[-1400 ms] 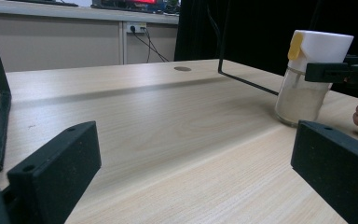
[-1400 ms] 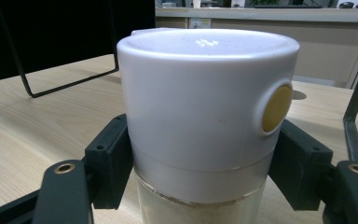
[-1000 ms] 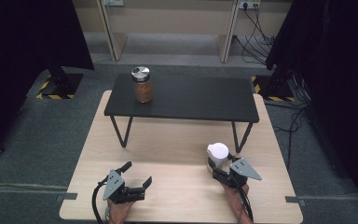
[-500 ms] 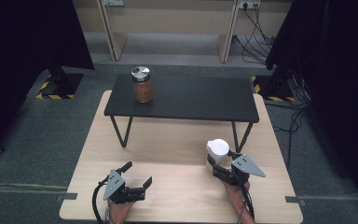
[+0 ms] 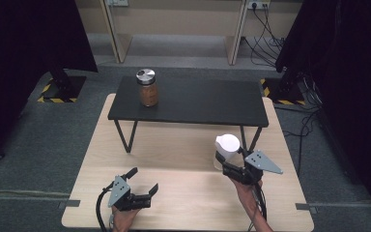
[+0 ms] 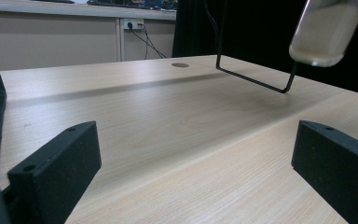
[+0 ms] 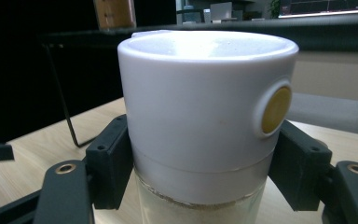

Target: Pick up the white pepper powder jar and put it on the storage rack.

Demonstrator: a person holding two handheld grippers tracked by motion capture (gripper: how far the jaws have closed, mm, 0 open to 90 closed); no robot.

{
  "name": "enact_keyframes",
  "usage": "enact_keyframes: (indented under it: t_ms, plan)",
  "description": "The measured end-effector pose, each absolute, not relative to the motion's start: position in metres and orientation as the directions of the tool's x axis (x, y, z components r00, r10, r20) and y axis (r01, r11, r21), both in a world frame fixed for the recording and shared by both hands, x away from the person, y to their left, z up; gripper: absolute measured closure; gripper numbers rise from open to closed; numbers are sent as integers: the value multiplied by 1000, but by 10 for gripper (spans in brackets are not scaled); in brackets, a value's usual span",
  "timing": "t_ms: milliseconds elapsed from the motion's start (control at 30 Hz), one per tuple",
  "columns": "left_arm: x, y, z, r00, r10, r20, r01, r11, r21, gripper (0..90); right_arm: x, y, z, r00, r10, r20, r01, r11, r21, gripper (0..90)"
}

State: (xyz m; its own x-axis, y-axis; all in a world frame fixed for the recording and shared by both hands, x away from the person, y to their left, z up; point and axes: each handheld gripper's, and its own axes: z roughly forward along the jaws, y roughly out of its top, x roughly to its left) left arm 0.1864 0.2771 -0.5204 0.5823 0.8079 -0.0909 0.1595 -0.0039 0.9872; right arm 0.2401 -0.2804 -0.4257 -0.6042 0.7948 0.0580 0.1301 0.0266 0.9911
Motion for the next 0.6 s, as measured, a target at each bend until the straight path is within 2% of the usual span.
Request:
enact_keyframes:
  t_ms: [433, 600]
  plan:
    - [187, 276, -520, 589, 804, -85, 161, -13, 987, 2, 253, -273, -367, -639, 766, 76, 137, 16, 990, 305]
    - [188, 277, -519, 591, 802, -83, 161, -17, 987, 3, 258, -264, -347, -655, 753, 52, 121, 36, 992, 305]
